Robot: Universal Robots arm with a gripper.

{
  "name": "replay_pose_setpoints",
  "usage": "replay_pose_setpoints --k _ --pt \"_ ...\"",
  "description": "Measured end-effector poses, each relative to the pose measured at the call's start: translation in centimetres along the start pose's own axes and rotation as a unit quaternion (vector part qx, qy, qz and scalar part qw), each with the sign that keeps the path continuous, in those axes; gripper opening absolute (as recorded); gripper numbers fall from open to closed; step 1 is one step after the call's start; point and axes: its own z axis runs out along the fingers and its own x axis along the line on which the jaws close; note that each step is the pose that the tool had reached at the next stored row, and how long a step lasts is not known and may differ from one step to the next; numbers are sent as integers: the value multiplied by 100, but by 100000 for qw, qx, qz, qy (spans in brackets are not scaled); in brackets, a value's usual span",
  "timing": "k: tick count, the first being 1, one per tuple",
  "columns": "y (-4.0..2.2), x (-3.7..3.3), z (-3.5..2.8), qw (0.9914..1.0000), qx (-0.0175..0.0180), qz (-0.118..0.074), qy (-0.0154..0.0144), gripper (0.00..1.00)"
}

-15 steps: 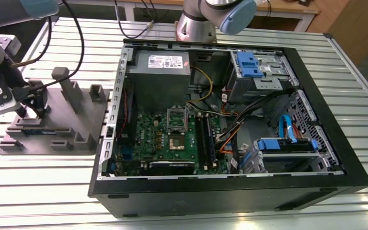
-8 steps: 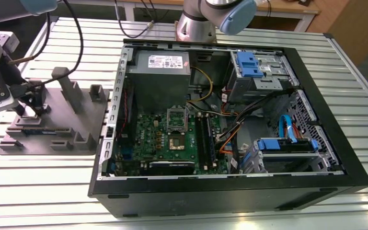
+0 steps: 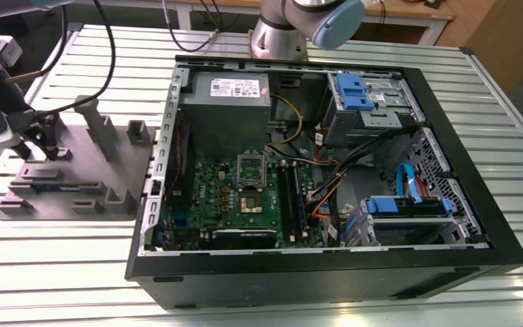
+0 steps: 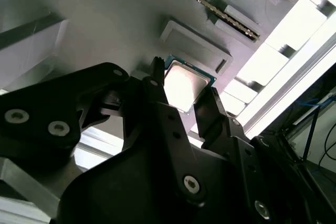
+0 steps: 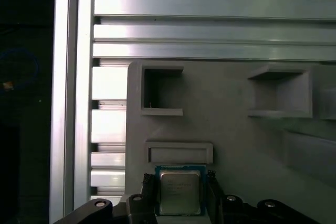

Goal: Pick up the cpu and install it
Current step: 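Pick up the cpu and move it towards the insertion slot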

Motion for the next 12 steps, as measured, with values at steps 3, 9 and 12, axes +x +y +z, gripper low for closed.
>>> replay_pose_setpoints --k 3,9,12 --pt "2 0 -39 100000 -2 2 -1 47" --pt "3 -1 -84 100000 3 1 1 47" --pt "3 -1 -96 100000 44 1 -3 47"
